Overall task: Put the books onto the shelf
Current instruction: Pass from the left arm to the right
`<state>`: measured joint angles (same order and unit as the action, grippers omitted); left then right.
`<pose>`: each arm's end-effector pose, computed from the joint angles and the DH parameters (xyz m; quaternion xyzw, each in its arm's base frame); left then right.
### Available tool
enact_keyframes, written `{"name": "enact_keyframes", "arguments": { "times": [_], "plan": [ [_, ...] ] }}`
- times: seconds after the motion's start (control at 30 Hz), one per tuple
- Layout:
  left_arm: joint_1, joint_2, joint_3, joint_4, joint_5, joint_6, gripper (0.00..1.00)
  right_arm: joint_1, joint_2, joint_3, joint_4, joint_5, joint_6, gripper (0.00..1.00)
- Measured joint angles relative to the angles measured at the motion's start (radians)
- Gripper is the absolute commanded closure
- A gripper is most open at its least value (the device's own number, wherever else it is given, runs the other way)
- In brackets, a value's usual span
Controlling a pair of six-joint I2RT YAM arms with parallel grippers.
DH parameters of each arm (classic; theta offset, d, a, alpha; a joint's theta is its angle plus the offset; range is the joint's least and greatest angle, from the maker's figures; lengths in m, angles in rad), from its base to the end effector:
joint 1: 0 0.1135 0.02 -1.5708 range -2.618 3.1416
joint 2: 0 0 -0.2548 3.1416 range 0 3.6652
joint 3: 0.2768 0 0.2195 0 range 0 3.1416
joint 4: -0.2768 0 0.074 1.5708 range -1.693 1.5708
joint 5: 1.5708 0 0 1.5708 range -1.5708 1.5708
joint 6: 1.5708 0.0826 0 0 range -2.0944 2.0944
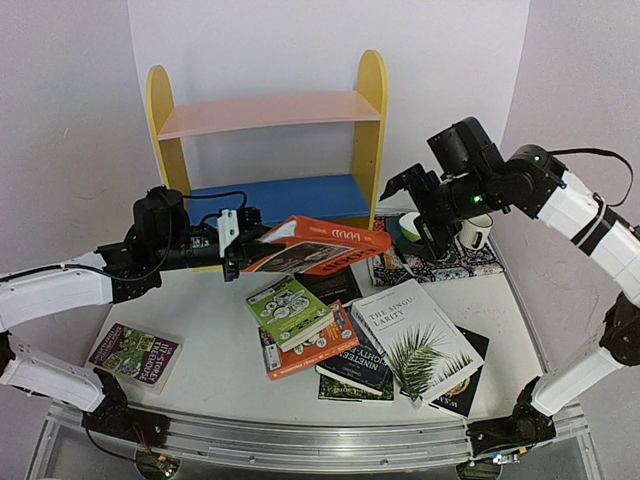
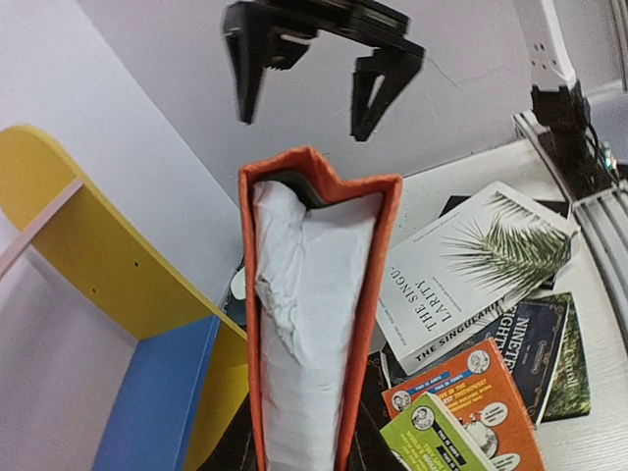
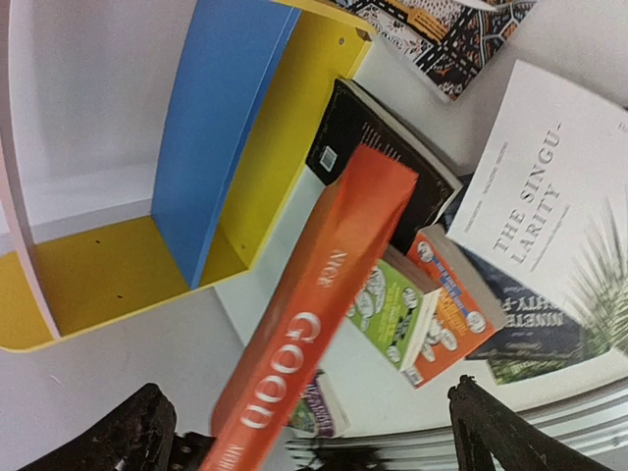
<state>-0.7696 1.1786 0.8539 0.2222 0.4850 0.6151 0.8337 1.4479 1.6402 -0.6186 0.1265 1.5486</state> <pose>0.1802 -0.2282 0.3234 0.5839 0.4520 -0.2279 0.6347 0.2272 0.2348 0.4011 0.3256 0.7740 0.4823 0.2496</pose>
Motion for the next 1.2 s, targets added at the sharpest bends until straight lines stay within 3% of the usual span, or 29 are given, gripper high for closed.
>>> {"name": "enact_keyframes", "arguments": {
  "times": [0.23, 0.53, 1.0, 1.1, 1.2],
  "plan": [
    [-0.072, 0.035, 0.000, 0.039, -0.070, 0.237, 0.86, 0.000, 0.021, -0.034, 0.123, -0.069, 0.240, 0.02],
    [-0.082, 0.054, 0.000, 0.050, -0.126, 0.354, 0.86, 0.000, 0.047, -0.106, 0.175, -0.111, 0.322, 0.02],
    [-0.100, 0.055, 0.010, 0.059, -0.119, 0.357, 0.87, 0.000, 0.105, -0.185, 0.399, -0.167, 0.394, 0.25],
    [-0.103, 0.055, 0.010, 0.059, -0.119, 0.358, 0.86, 0.000, 0.106, -0.201, 0.437, -0.164, 0.414, 0.34],
    [-0.108, 0.055, 0.010, 0.059, -0.119, 0.358, 0.84, 0.000, 0.106, -0.217, 0.466, -0.159, 0.435, 0.50]
  ]
}}
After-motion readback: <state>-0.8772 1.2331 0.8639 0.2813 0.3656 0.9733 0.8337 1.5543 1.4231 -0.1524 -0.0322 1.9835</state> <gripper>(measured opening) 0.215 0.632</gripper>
